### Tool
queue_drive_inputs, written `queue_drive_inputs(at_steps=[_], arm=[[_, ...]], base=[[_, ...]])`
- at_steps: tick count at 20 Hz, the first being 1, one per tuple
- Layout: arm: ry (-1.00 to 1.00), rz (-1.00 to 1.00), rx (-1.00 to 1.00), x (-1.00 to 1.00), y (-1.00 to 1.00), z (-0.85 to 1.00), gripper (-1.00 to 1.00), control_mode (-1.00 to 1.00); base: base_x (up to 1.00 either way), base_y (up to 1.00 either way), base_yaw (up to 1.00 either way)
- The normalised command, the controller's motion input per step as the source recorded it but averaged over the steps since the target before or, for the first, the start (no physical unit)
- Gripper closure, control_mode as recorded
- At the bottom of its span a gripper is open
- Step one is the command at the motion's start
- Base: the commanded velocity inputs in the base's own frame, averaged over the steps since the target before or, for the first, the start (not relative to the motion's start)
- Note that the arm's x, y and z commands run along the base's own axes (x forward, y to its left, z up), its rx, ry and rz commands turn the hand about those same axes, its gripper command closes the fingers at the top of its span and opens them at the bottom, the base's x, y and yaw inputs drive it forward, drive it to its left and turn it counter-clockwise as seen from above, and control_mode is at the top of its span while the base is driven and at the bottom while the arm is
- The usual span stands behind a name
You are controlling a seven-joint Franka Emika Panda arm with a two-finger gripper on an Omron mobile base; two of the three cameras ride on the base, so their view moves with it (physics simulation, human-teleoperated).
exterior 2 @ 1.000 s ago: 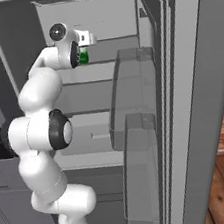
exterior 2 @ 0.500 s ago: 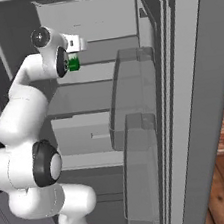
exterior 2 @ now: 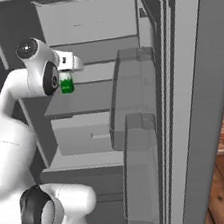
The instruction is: Take a sugar cube from the saucer and place it inside the coffee. Then, grab milk from the fridge and place it next to the coffee on the counter to sweeten the coffee.
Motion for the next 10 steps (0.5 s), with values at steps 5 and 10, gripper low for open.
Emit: queue_drive_inputs(at_steps=[5,10], arm=[[0.29,0.00,0.00,-1.00,0.00,-0.44,1.00,-1.00],[0.12,0.00,0.00,-0.60,0.00,-0.26,1.00,1.00]], base=[[0.00,0.00,0.00],[-0.40,0.00,0.01]])
